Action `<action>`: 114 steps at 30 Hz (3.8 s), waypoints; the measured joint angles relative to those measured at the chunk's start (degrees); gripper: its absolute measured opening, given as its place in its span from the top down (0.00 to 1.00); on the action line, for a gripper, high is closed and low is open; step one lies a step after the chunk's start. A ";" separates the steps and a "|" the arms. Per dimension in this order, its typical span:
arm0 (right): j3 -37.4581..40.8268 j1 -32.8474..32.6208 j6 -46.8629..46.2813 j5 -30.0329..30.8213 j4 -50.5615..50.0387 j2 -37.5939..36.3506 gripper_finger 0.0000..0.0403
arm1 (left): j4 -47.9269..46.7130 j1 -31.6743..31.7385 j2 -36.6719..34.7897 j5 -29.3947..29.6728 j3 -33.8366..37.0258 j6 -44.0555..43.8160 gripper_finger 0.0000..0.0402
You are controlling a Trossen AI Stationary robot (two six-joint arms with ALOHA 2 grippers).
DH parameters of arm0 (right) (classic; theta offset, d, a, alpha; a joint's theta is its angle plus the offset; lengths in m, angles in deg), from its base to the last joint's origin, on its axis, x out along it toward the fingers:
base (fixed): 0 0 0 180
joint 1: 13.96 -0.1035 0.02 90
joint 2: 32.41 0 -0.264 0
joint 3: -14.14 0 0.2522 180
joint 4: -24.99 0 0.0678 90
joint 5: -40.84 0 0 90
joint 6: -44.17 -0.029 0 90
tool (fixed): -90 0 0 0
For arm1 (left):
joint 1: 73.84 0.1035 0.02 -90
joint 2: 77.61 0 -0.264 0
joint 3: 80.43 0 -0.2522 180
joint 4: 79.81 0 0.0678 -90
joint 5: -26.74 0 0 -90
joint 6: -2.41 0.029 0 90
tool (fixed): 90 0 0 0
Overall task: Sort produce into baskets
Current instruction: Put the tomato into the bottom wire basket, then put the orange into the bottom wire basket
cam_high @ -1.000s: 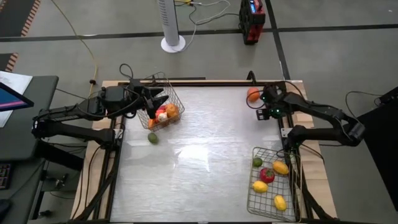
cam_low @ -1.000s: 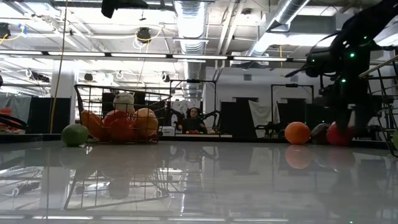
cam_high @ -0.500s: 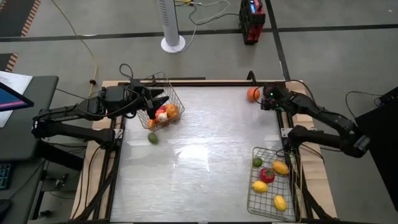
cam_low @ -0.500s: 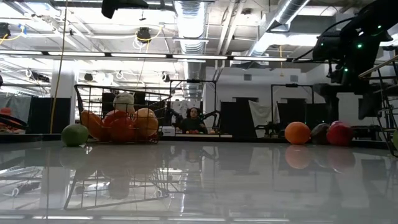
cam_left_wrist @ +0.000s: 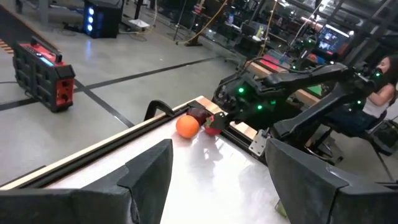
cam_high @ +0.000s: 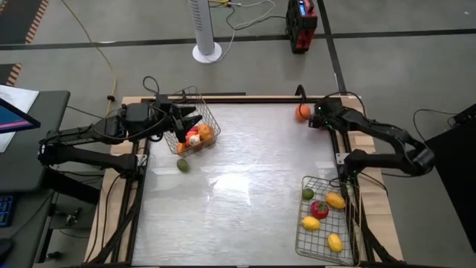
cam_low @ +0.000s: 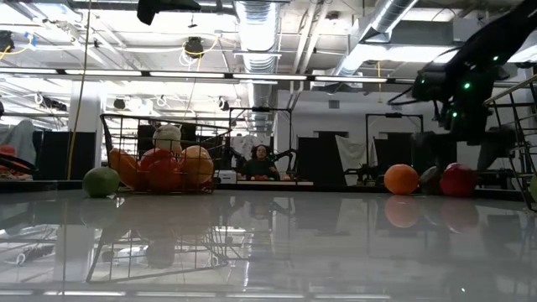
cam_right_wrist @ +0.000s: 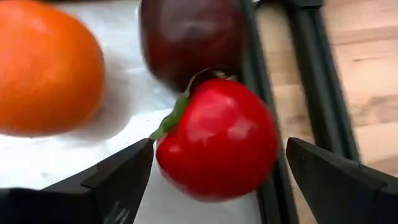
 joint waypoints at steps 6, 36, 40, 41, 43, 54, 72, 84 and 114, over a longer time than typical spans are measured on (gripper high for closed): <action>0.00 -0.07 2.39 -1.38 1.97 5.95 0.03 | -0.03 0.00 0.00 0.02 0.00 -0.41 0.39; -0.02 -5.13 8.34 -7.20 1.29 0.71 0.20 | -0.13 -0.04 0.00 0.07 0.00 -0.79 0.39; -0.02 -9.27 8.38 -12.67 1.41 -2.91 0.20 | -0.11 -0.04 0.00 0.16 0.00 -0.30 0.39; -0.02 -10.38 8.39 -14.78 1.62 -3.74 0.20 | -0.11 -0.04 0.00 0.45 0.00 -0.08 0.39; -0.04 -12.78 8.43 -19.35 1.98 -5.28 0.20 | -0.11 -0.04 0.00 1.05 0.00 0.08 0.39; -0.07 -25.62 0.52 -54.05 11.38 -13.49 0.20 | -0.36 -0.01 0.00 0.69 0.00 0.23 0.39; -7.67 -47.87 -22.65 -90.72 -5.22 -21.43 0.20 | -1.36 0.00 0.00 1.66 0.00 1.82 0.39; -8.76 -57.29 -23.77 -88.50 -30.65 -21.31 0.17 | -1.31 0.00 0.00 1.55 0.00 2.71 0.39; -16.06 -47.26 -15.22 -50.17 -36.27 -21.29 0.04 | -0.71 0.00 0.04 0.27 0.00 2.69 0.39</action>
